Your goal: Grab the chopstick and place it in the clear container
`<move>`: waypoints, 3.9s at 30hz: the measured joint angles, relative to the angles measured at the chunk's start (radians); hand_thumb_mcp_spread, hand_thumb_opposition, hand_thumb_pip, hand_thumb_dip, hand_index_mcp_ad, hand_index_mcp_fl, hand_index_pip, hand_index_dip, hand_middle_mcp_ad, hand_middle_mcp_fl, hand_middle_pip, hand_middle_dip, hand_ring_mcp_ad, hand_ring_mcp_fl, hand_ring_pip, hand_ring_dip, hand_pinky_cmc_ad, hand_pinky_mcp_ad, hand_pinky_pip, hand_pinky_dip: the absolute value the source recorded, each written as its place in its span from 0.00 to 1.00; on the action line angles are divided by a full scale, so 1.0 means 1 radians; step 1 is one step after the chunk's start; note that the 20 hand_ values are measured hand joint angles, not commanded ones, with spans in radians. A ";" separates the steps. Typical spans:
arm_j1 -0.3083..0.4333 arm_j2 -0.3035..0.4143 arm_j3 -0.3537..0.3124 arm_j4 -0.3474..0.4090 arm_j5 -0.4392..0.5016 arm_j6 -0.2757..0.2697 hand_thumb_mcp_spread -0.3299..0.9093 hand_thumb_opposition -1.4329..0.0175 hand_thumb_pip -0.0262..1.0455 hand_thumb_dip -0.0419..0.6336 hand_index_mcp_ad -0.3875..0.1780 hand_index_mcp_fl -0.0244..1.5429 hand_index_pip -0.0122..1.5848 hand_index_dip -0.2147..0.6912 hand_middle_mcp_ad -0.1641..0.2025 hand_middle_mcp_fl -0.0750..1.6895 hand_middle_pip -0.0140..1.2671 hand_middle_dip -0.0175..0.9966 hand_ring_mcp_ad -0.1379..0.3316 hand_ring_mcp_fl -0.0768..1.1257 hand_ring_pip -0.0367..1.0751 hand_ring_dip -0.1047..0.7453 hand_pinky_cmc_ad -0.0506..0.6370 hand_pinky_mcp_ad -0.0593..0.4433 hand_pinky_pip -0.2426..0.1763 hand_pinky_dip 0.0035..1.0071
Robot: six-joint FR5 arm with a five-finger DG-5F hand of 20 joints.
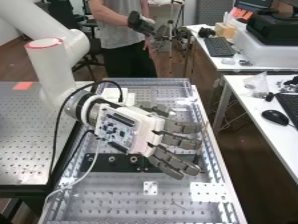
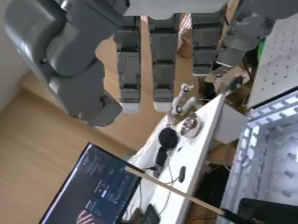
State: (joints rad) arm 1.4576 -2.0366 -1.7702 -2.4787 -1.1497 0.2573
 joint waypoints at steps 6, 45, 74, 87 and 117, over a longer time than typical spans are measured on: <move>-0.004 -0.063 0.069 -0.036 -0.001 0.086 0.52 0.41 0.82 0.64 0.59 0.12 0.53 0.41 0.72 0.33 0.19 0.60 0.74 0.21 0.13 0.35 0.53 0.54 0.25 0.18; 0.023 -0.209 0.252 -0.147 -0.028 0.185 0.64 0.40 0.74 0.64 0.52 0.14 0.84 0.39 0.71 0.31 0.47 0.68 0.64 0.38 0.12 0.61 0.44 0.55 0.46 0.17; 0.023 -0.211 0.275 -0.198 -0.073 0.097 0.66 0.41 0.71 0.64 0.52 0.15 0.93 0.43 0.70 0.29 0.61 0.78 0.57 0.45 0.12 0.76 0.42 0.55 0.47 0.17; 0.021 -0.211 0.274 -0.208 -0.067 0.101 0.67 0.41 0.68 0.64 0.52 0.11 0.90 0.45 0.67 0.31 0.61 0.78 0.54 0.44 0.12 0.78 0.42 0.55 0.47 0.17; 0.018 -0.221 0.297 -0.221 -0.049 0.072 0.69 0.39 0.65 0.63 0.52 0.19 0.87 0.45 0.67 0.37 0.61 0.78 0.54 0.50 0.11 0.79 0.42 0.55 0.52 0.17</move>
State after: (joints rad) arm 1.4753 -2.2578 -1.4732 -2.6995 -1.1989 0.3292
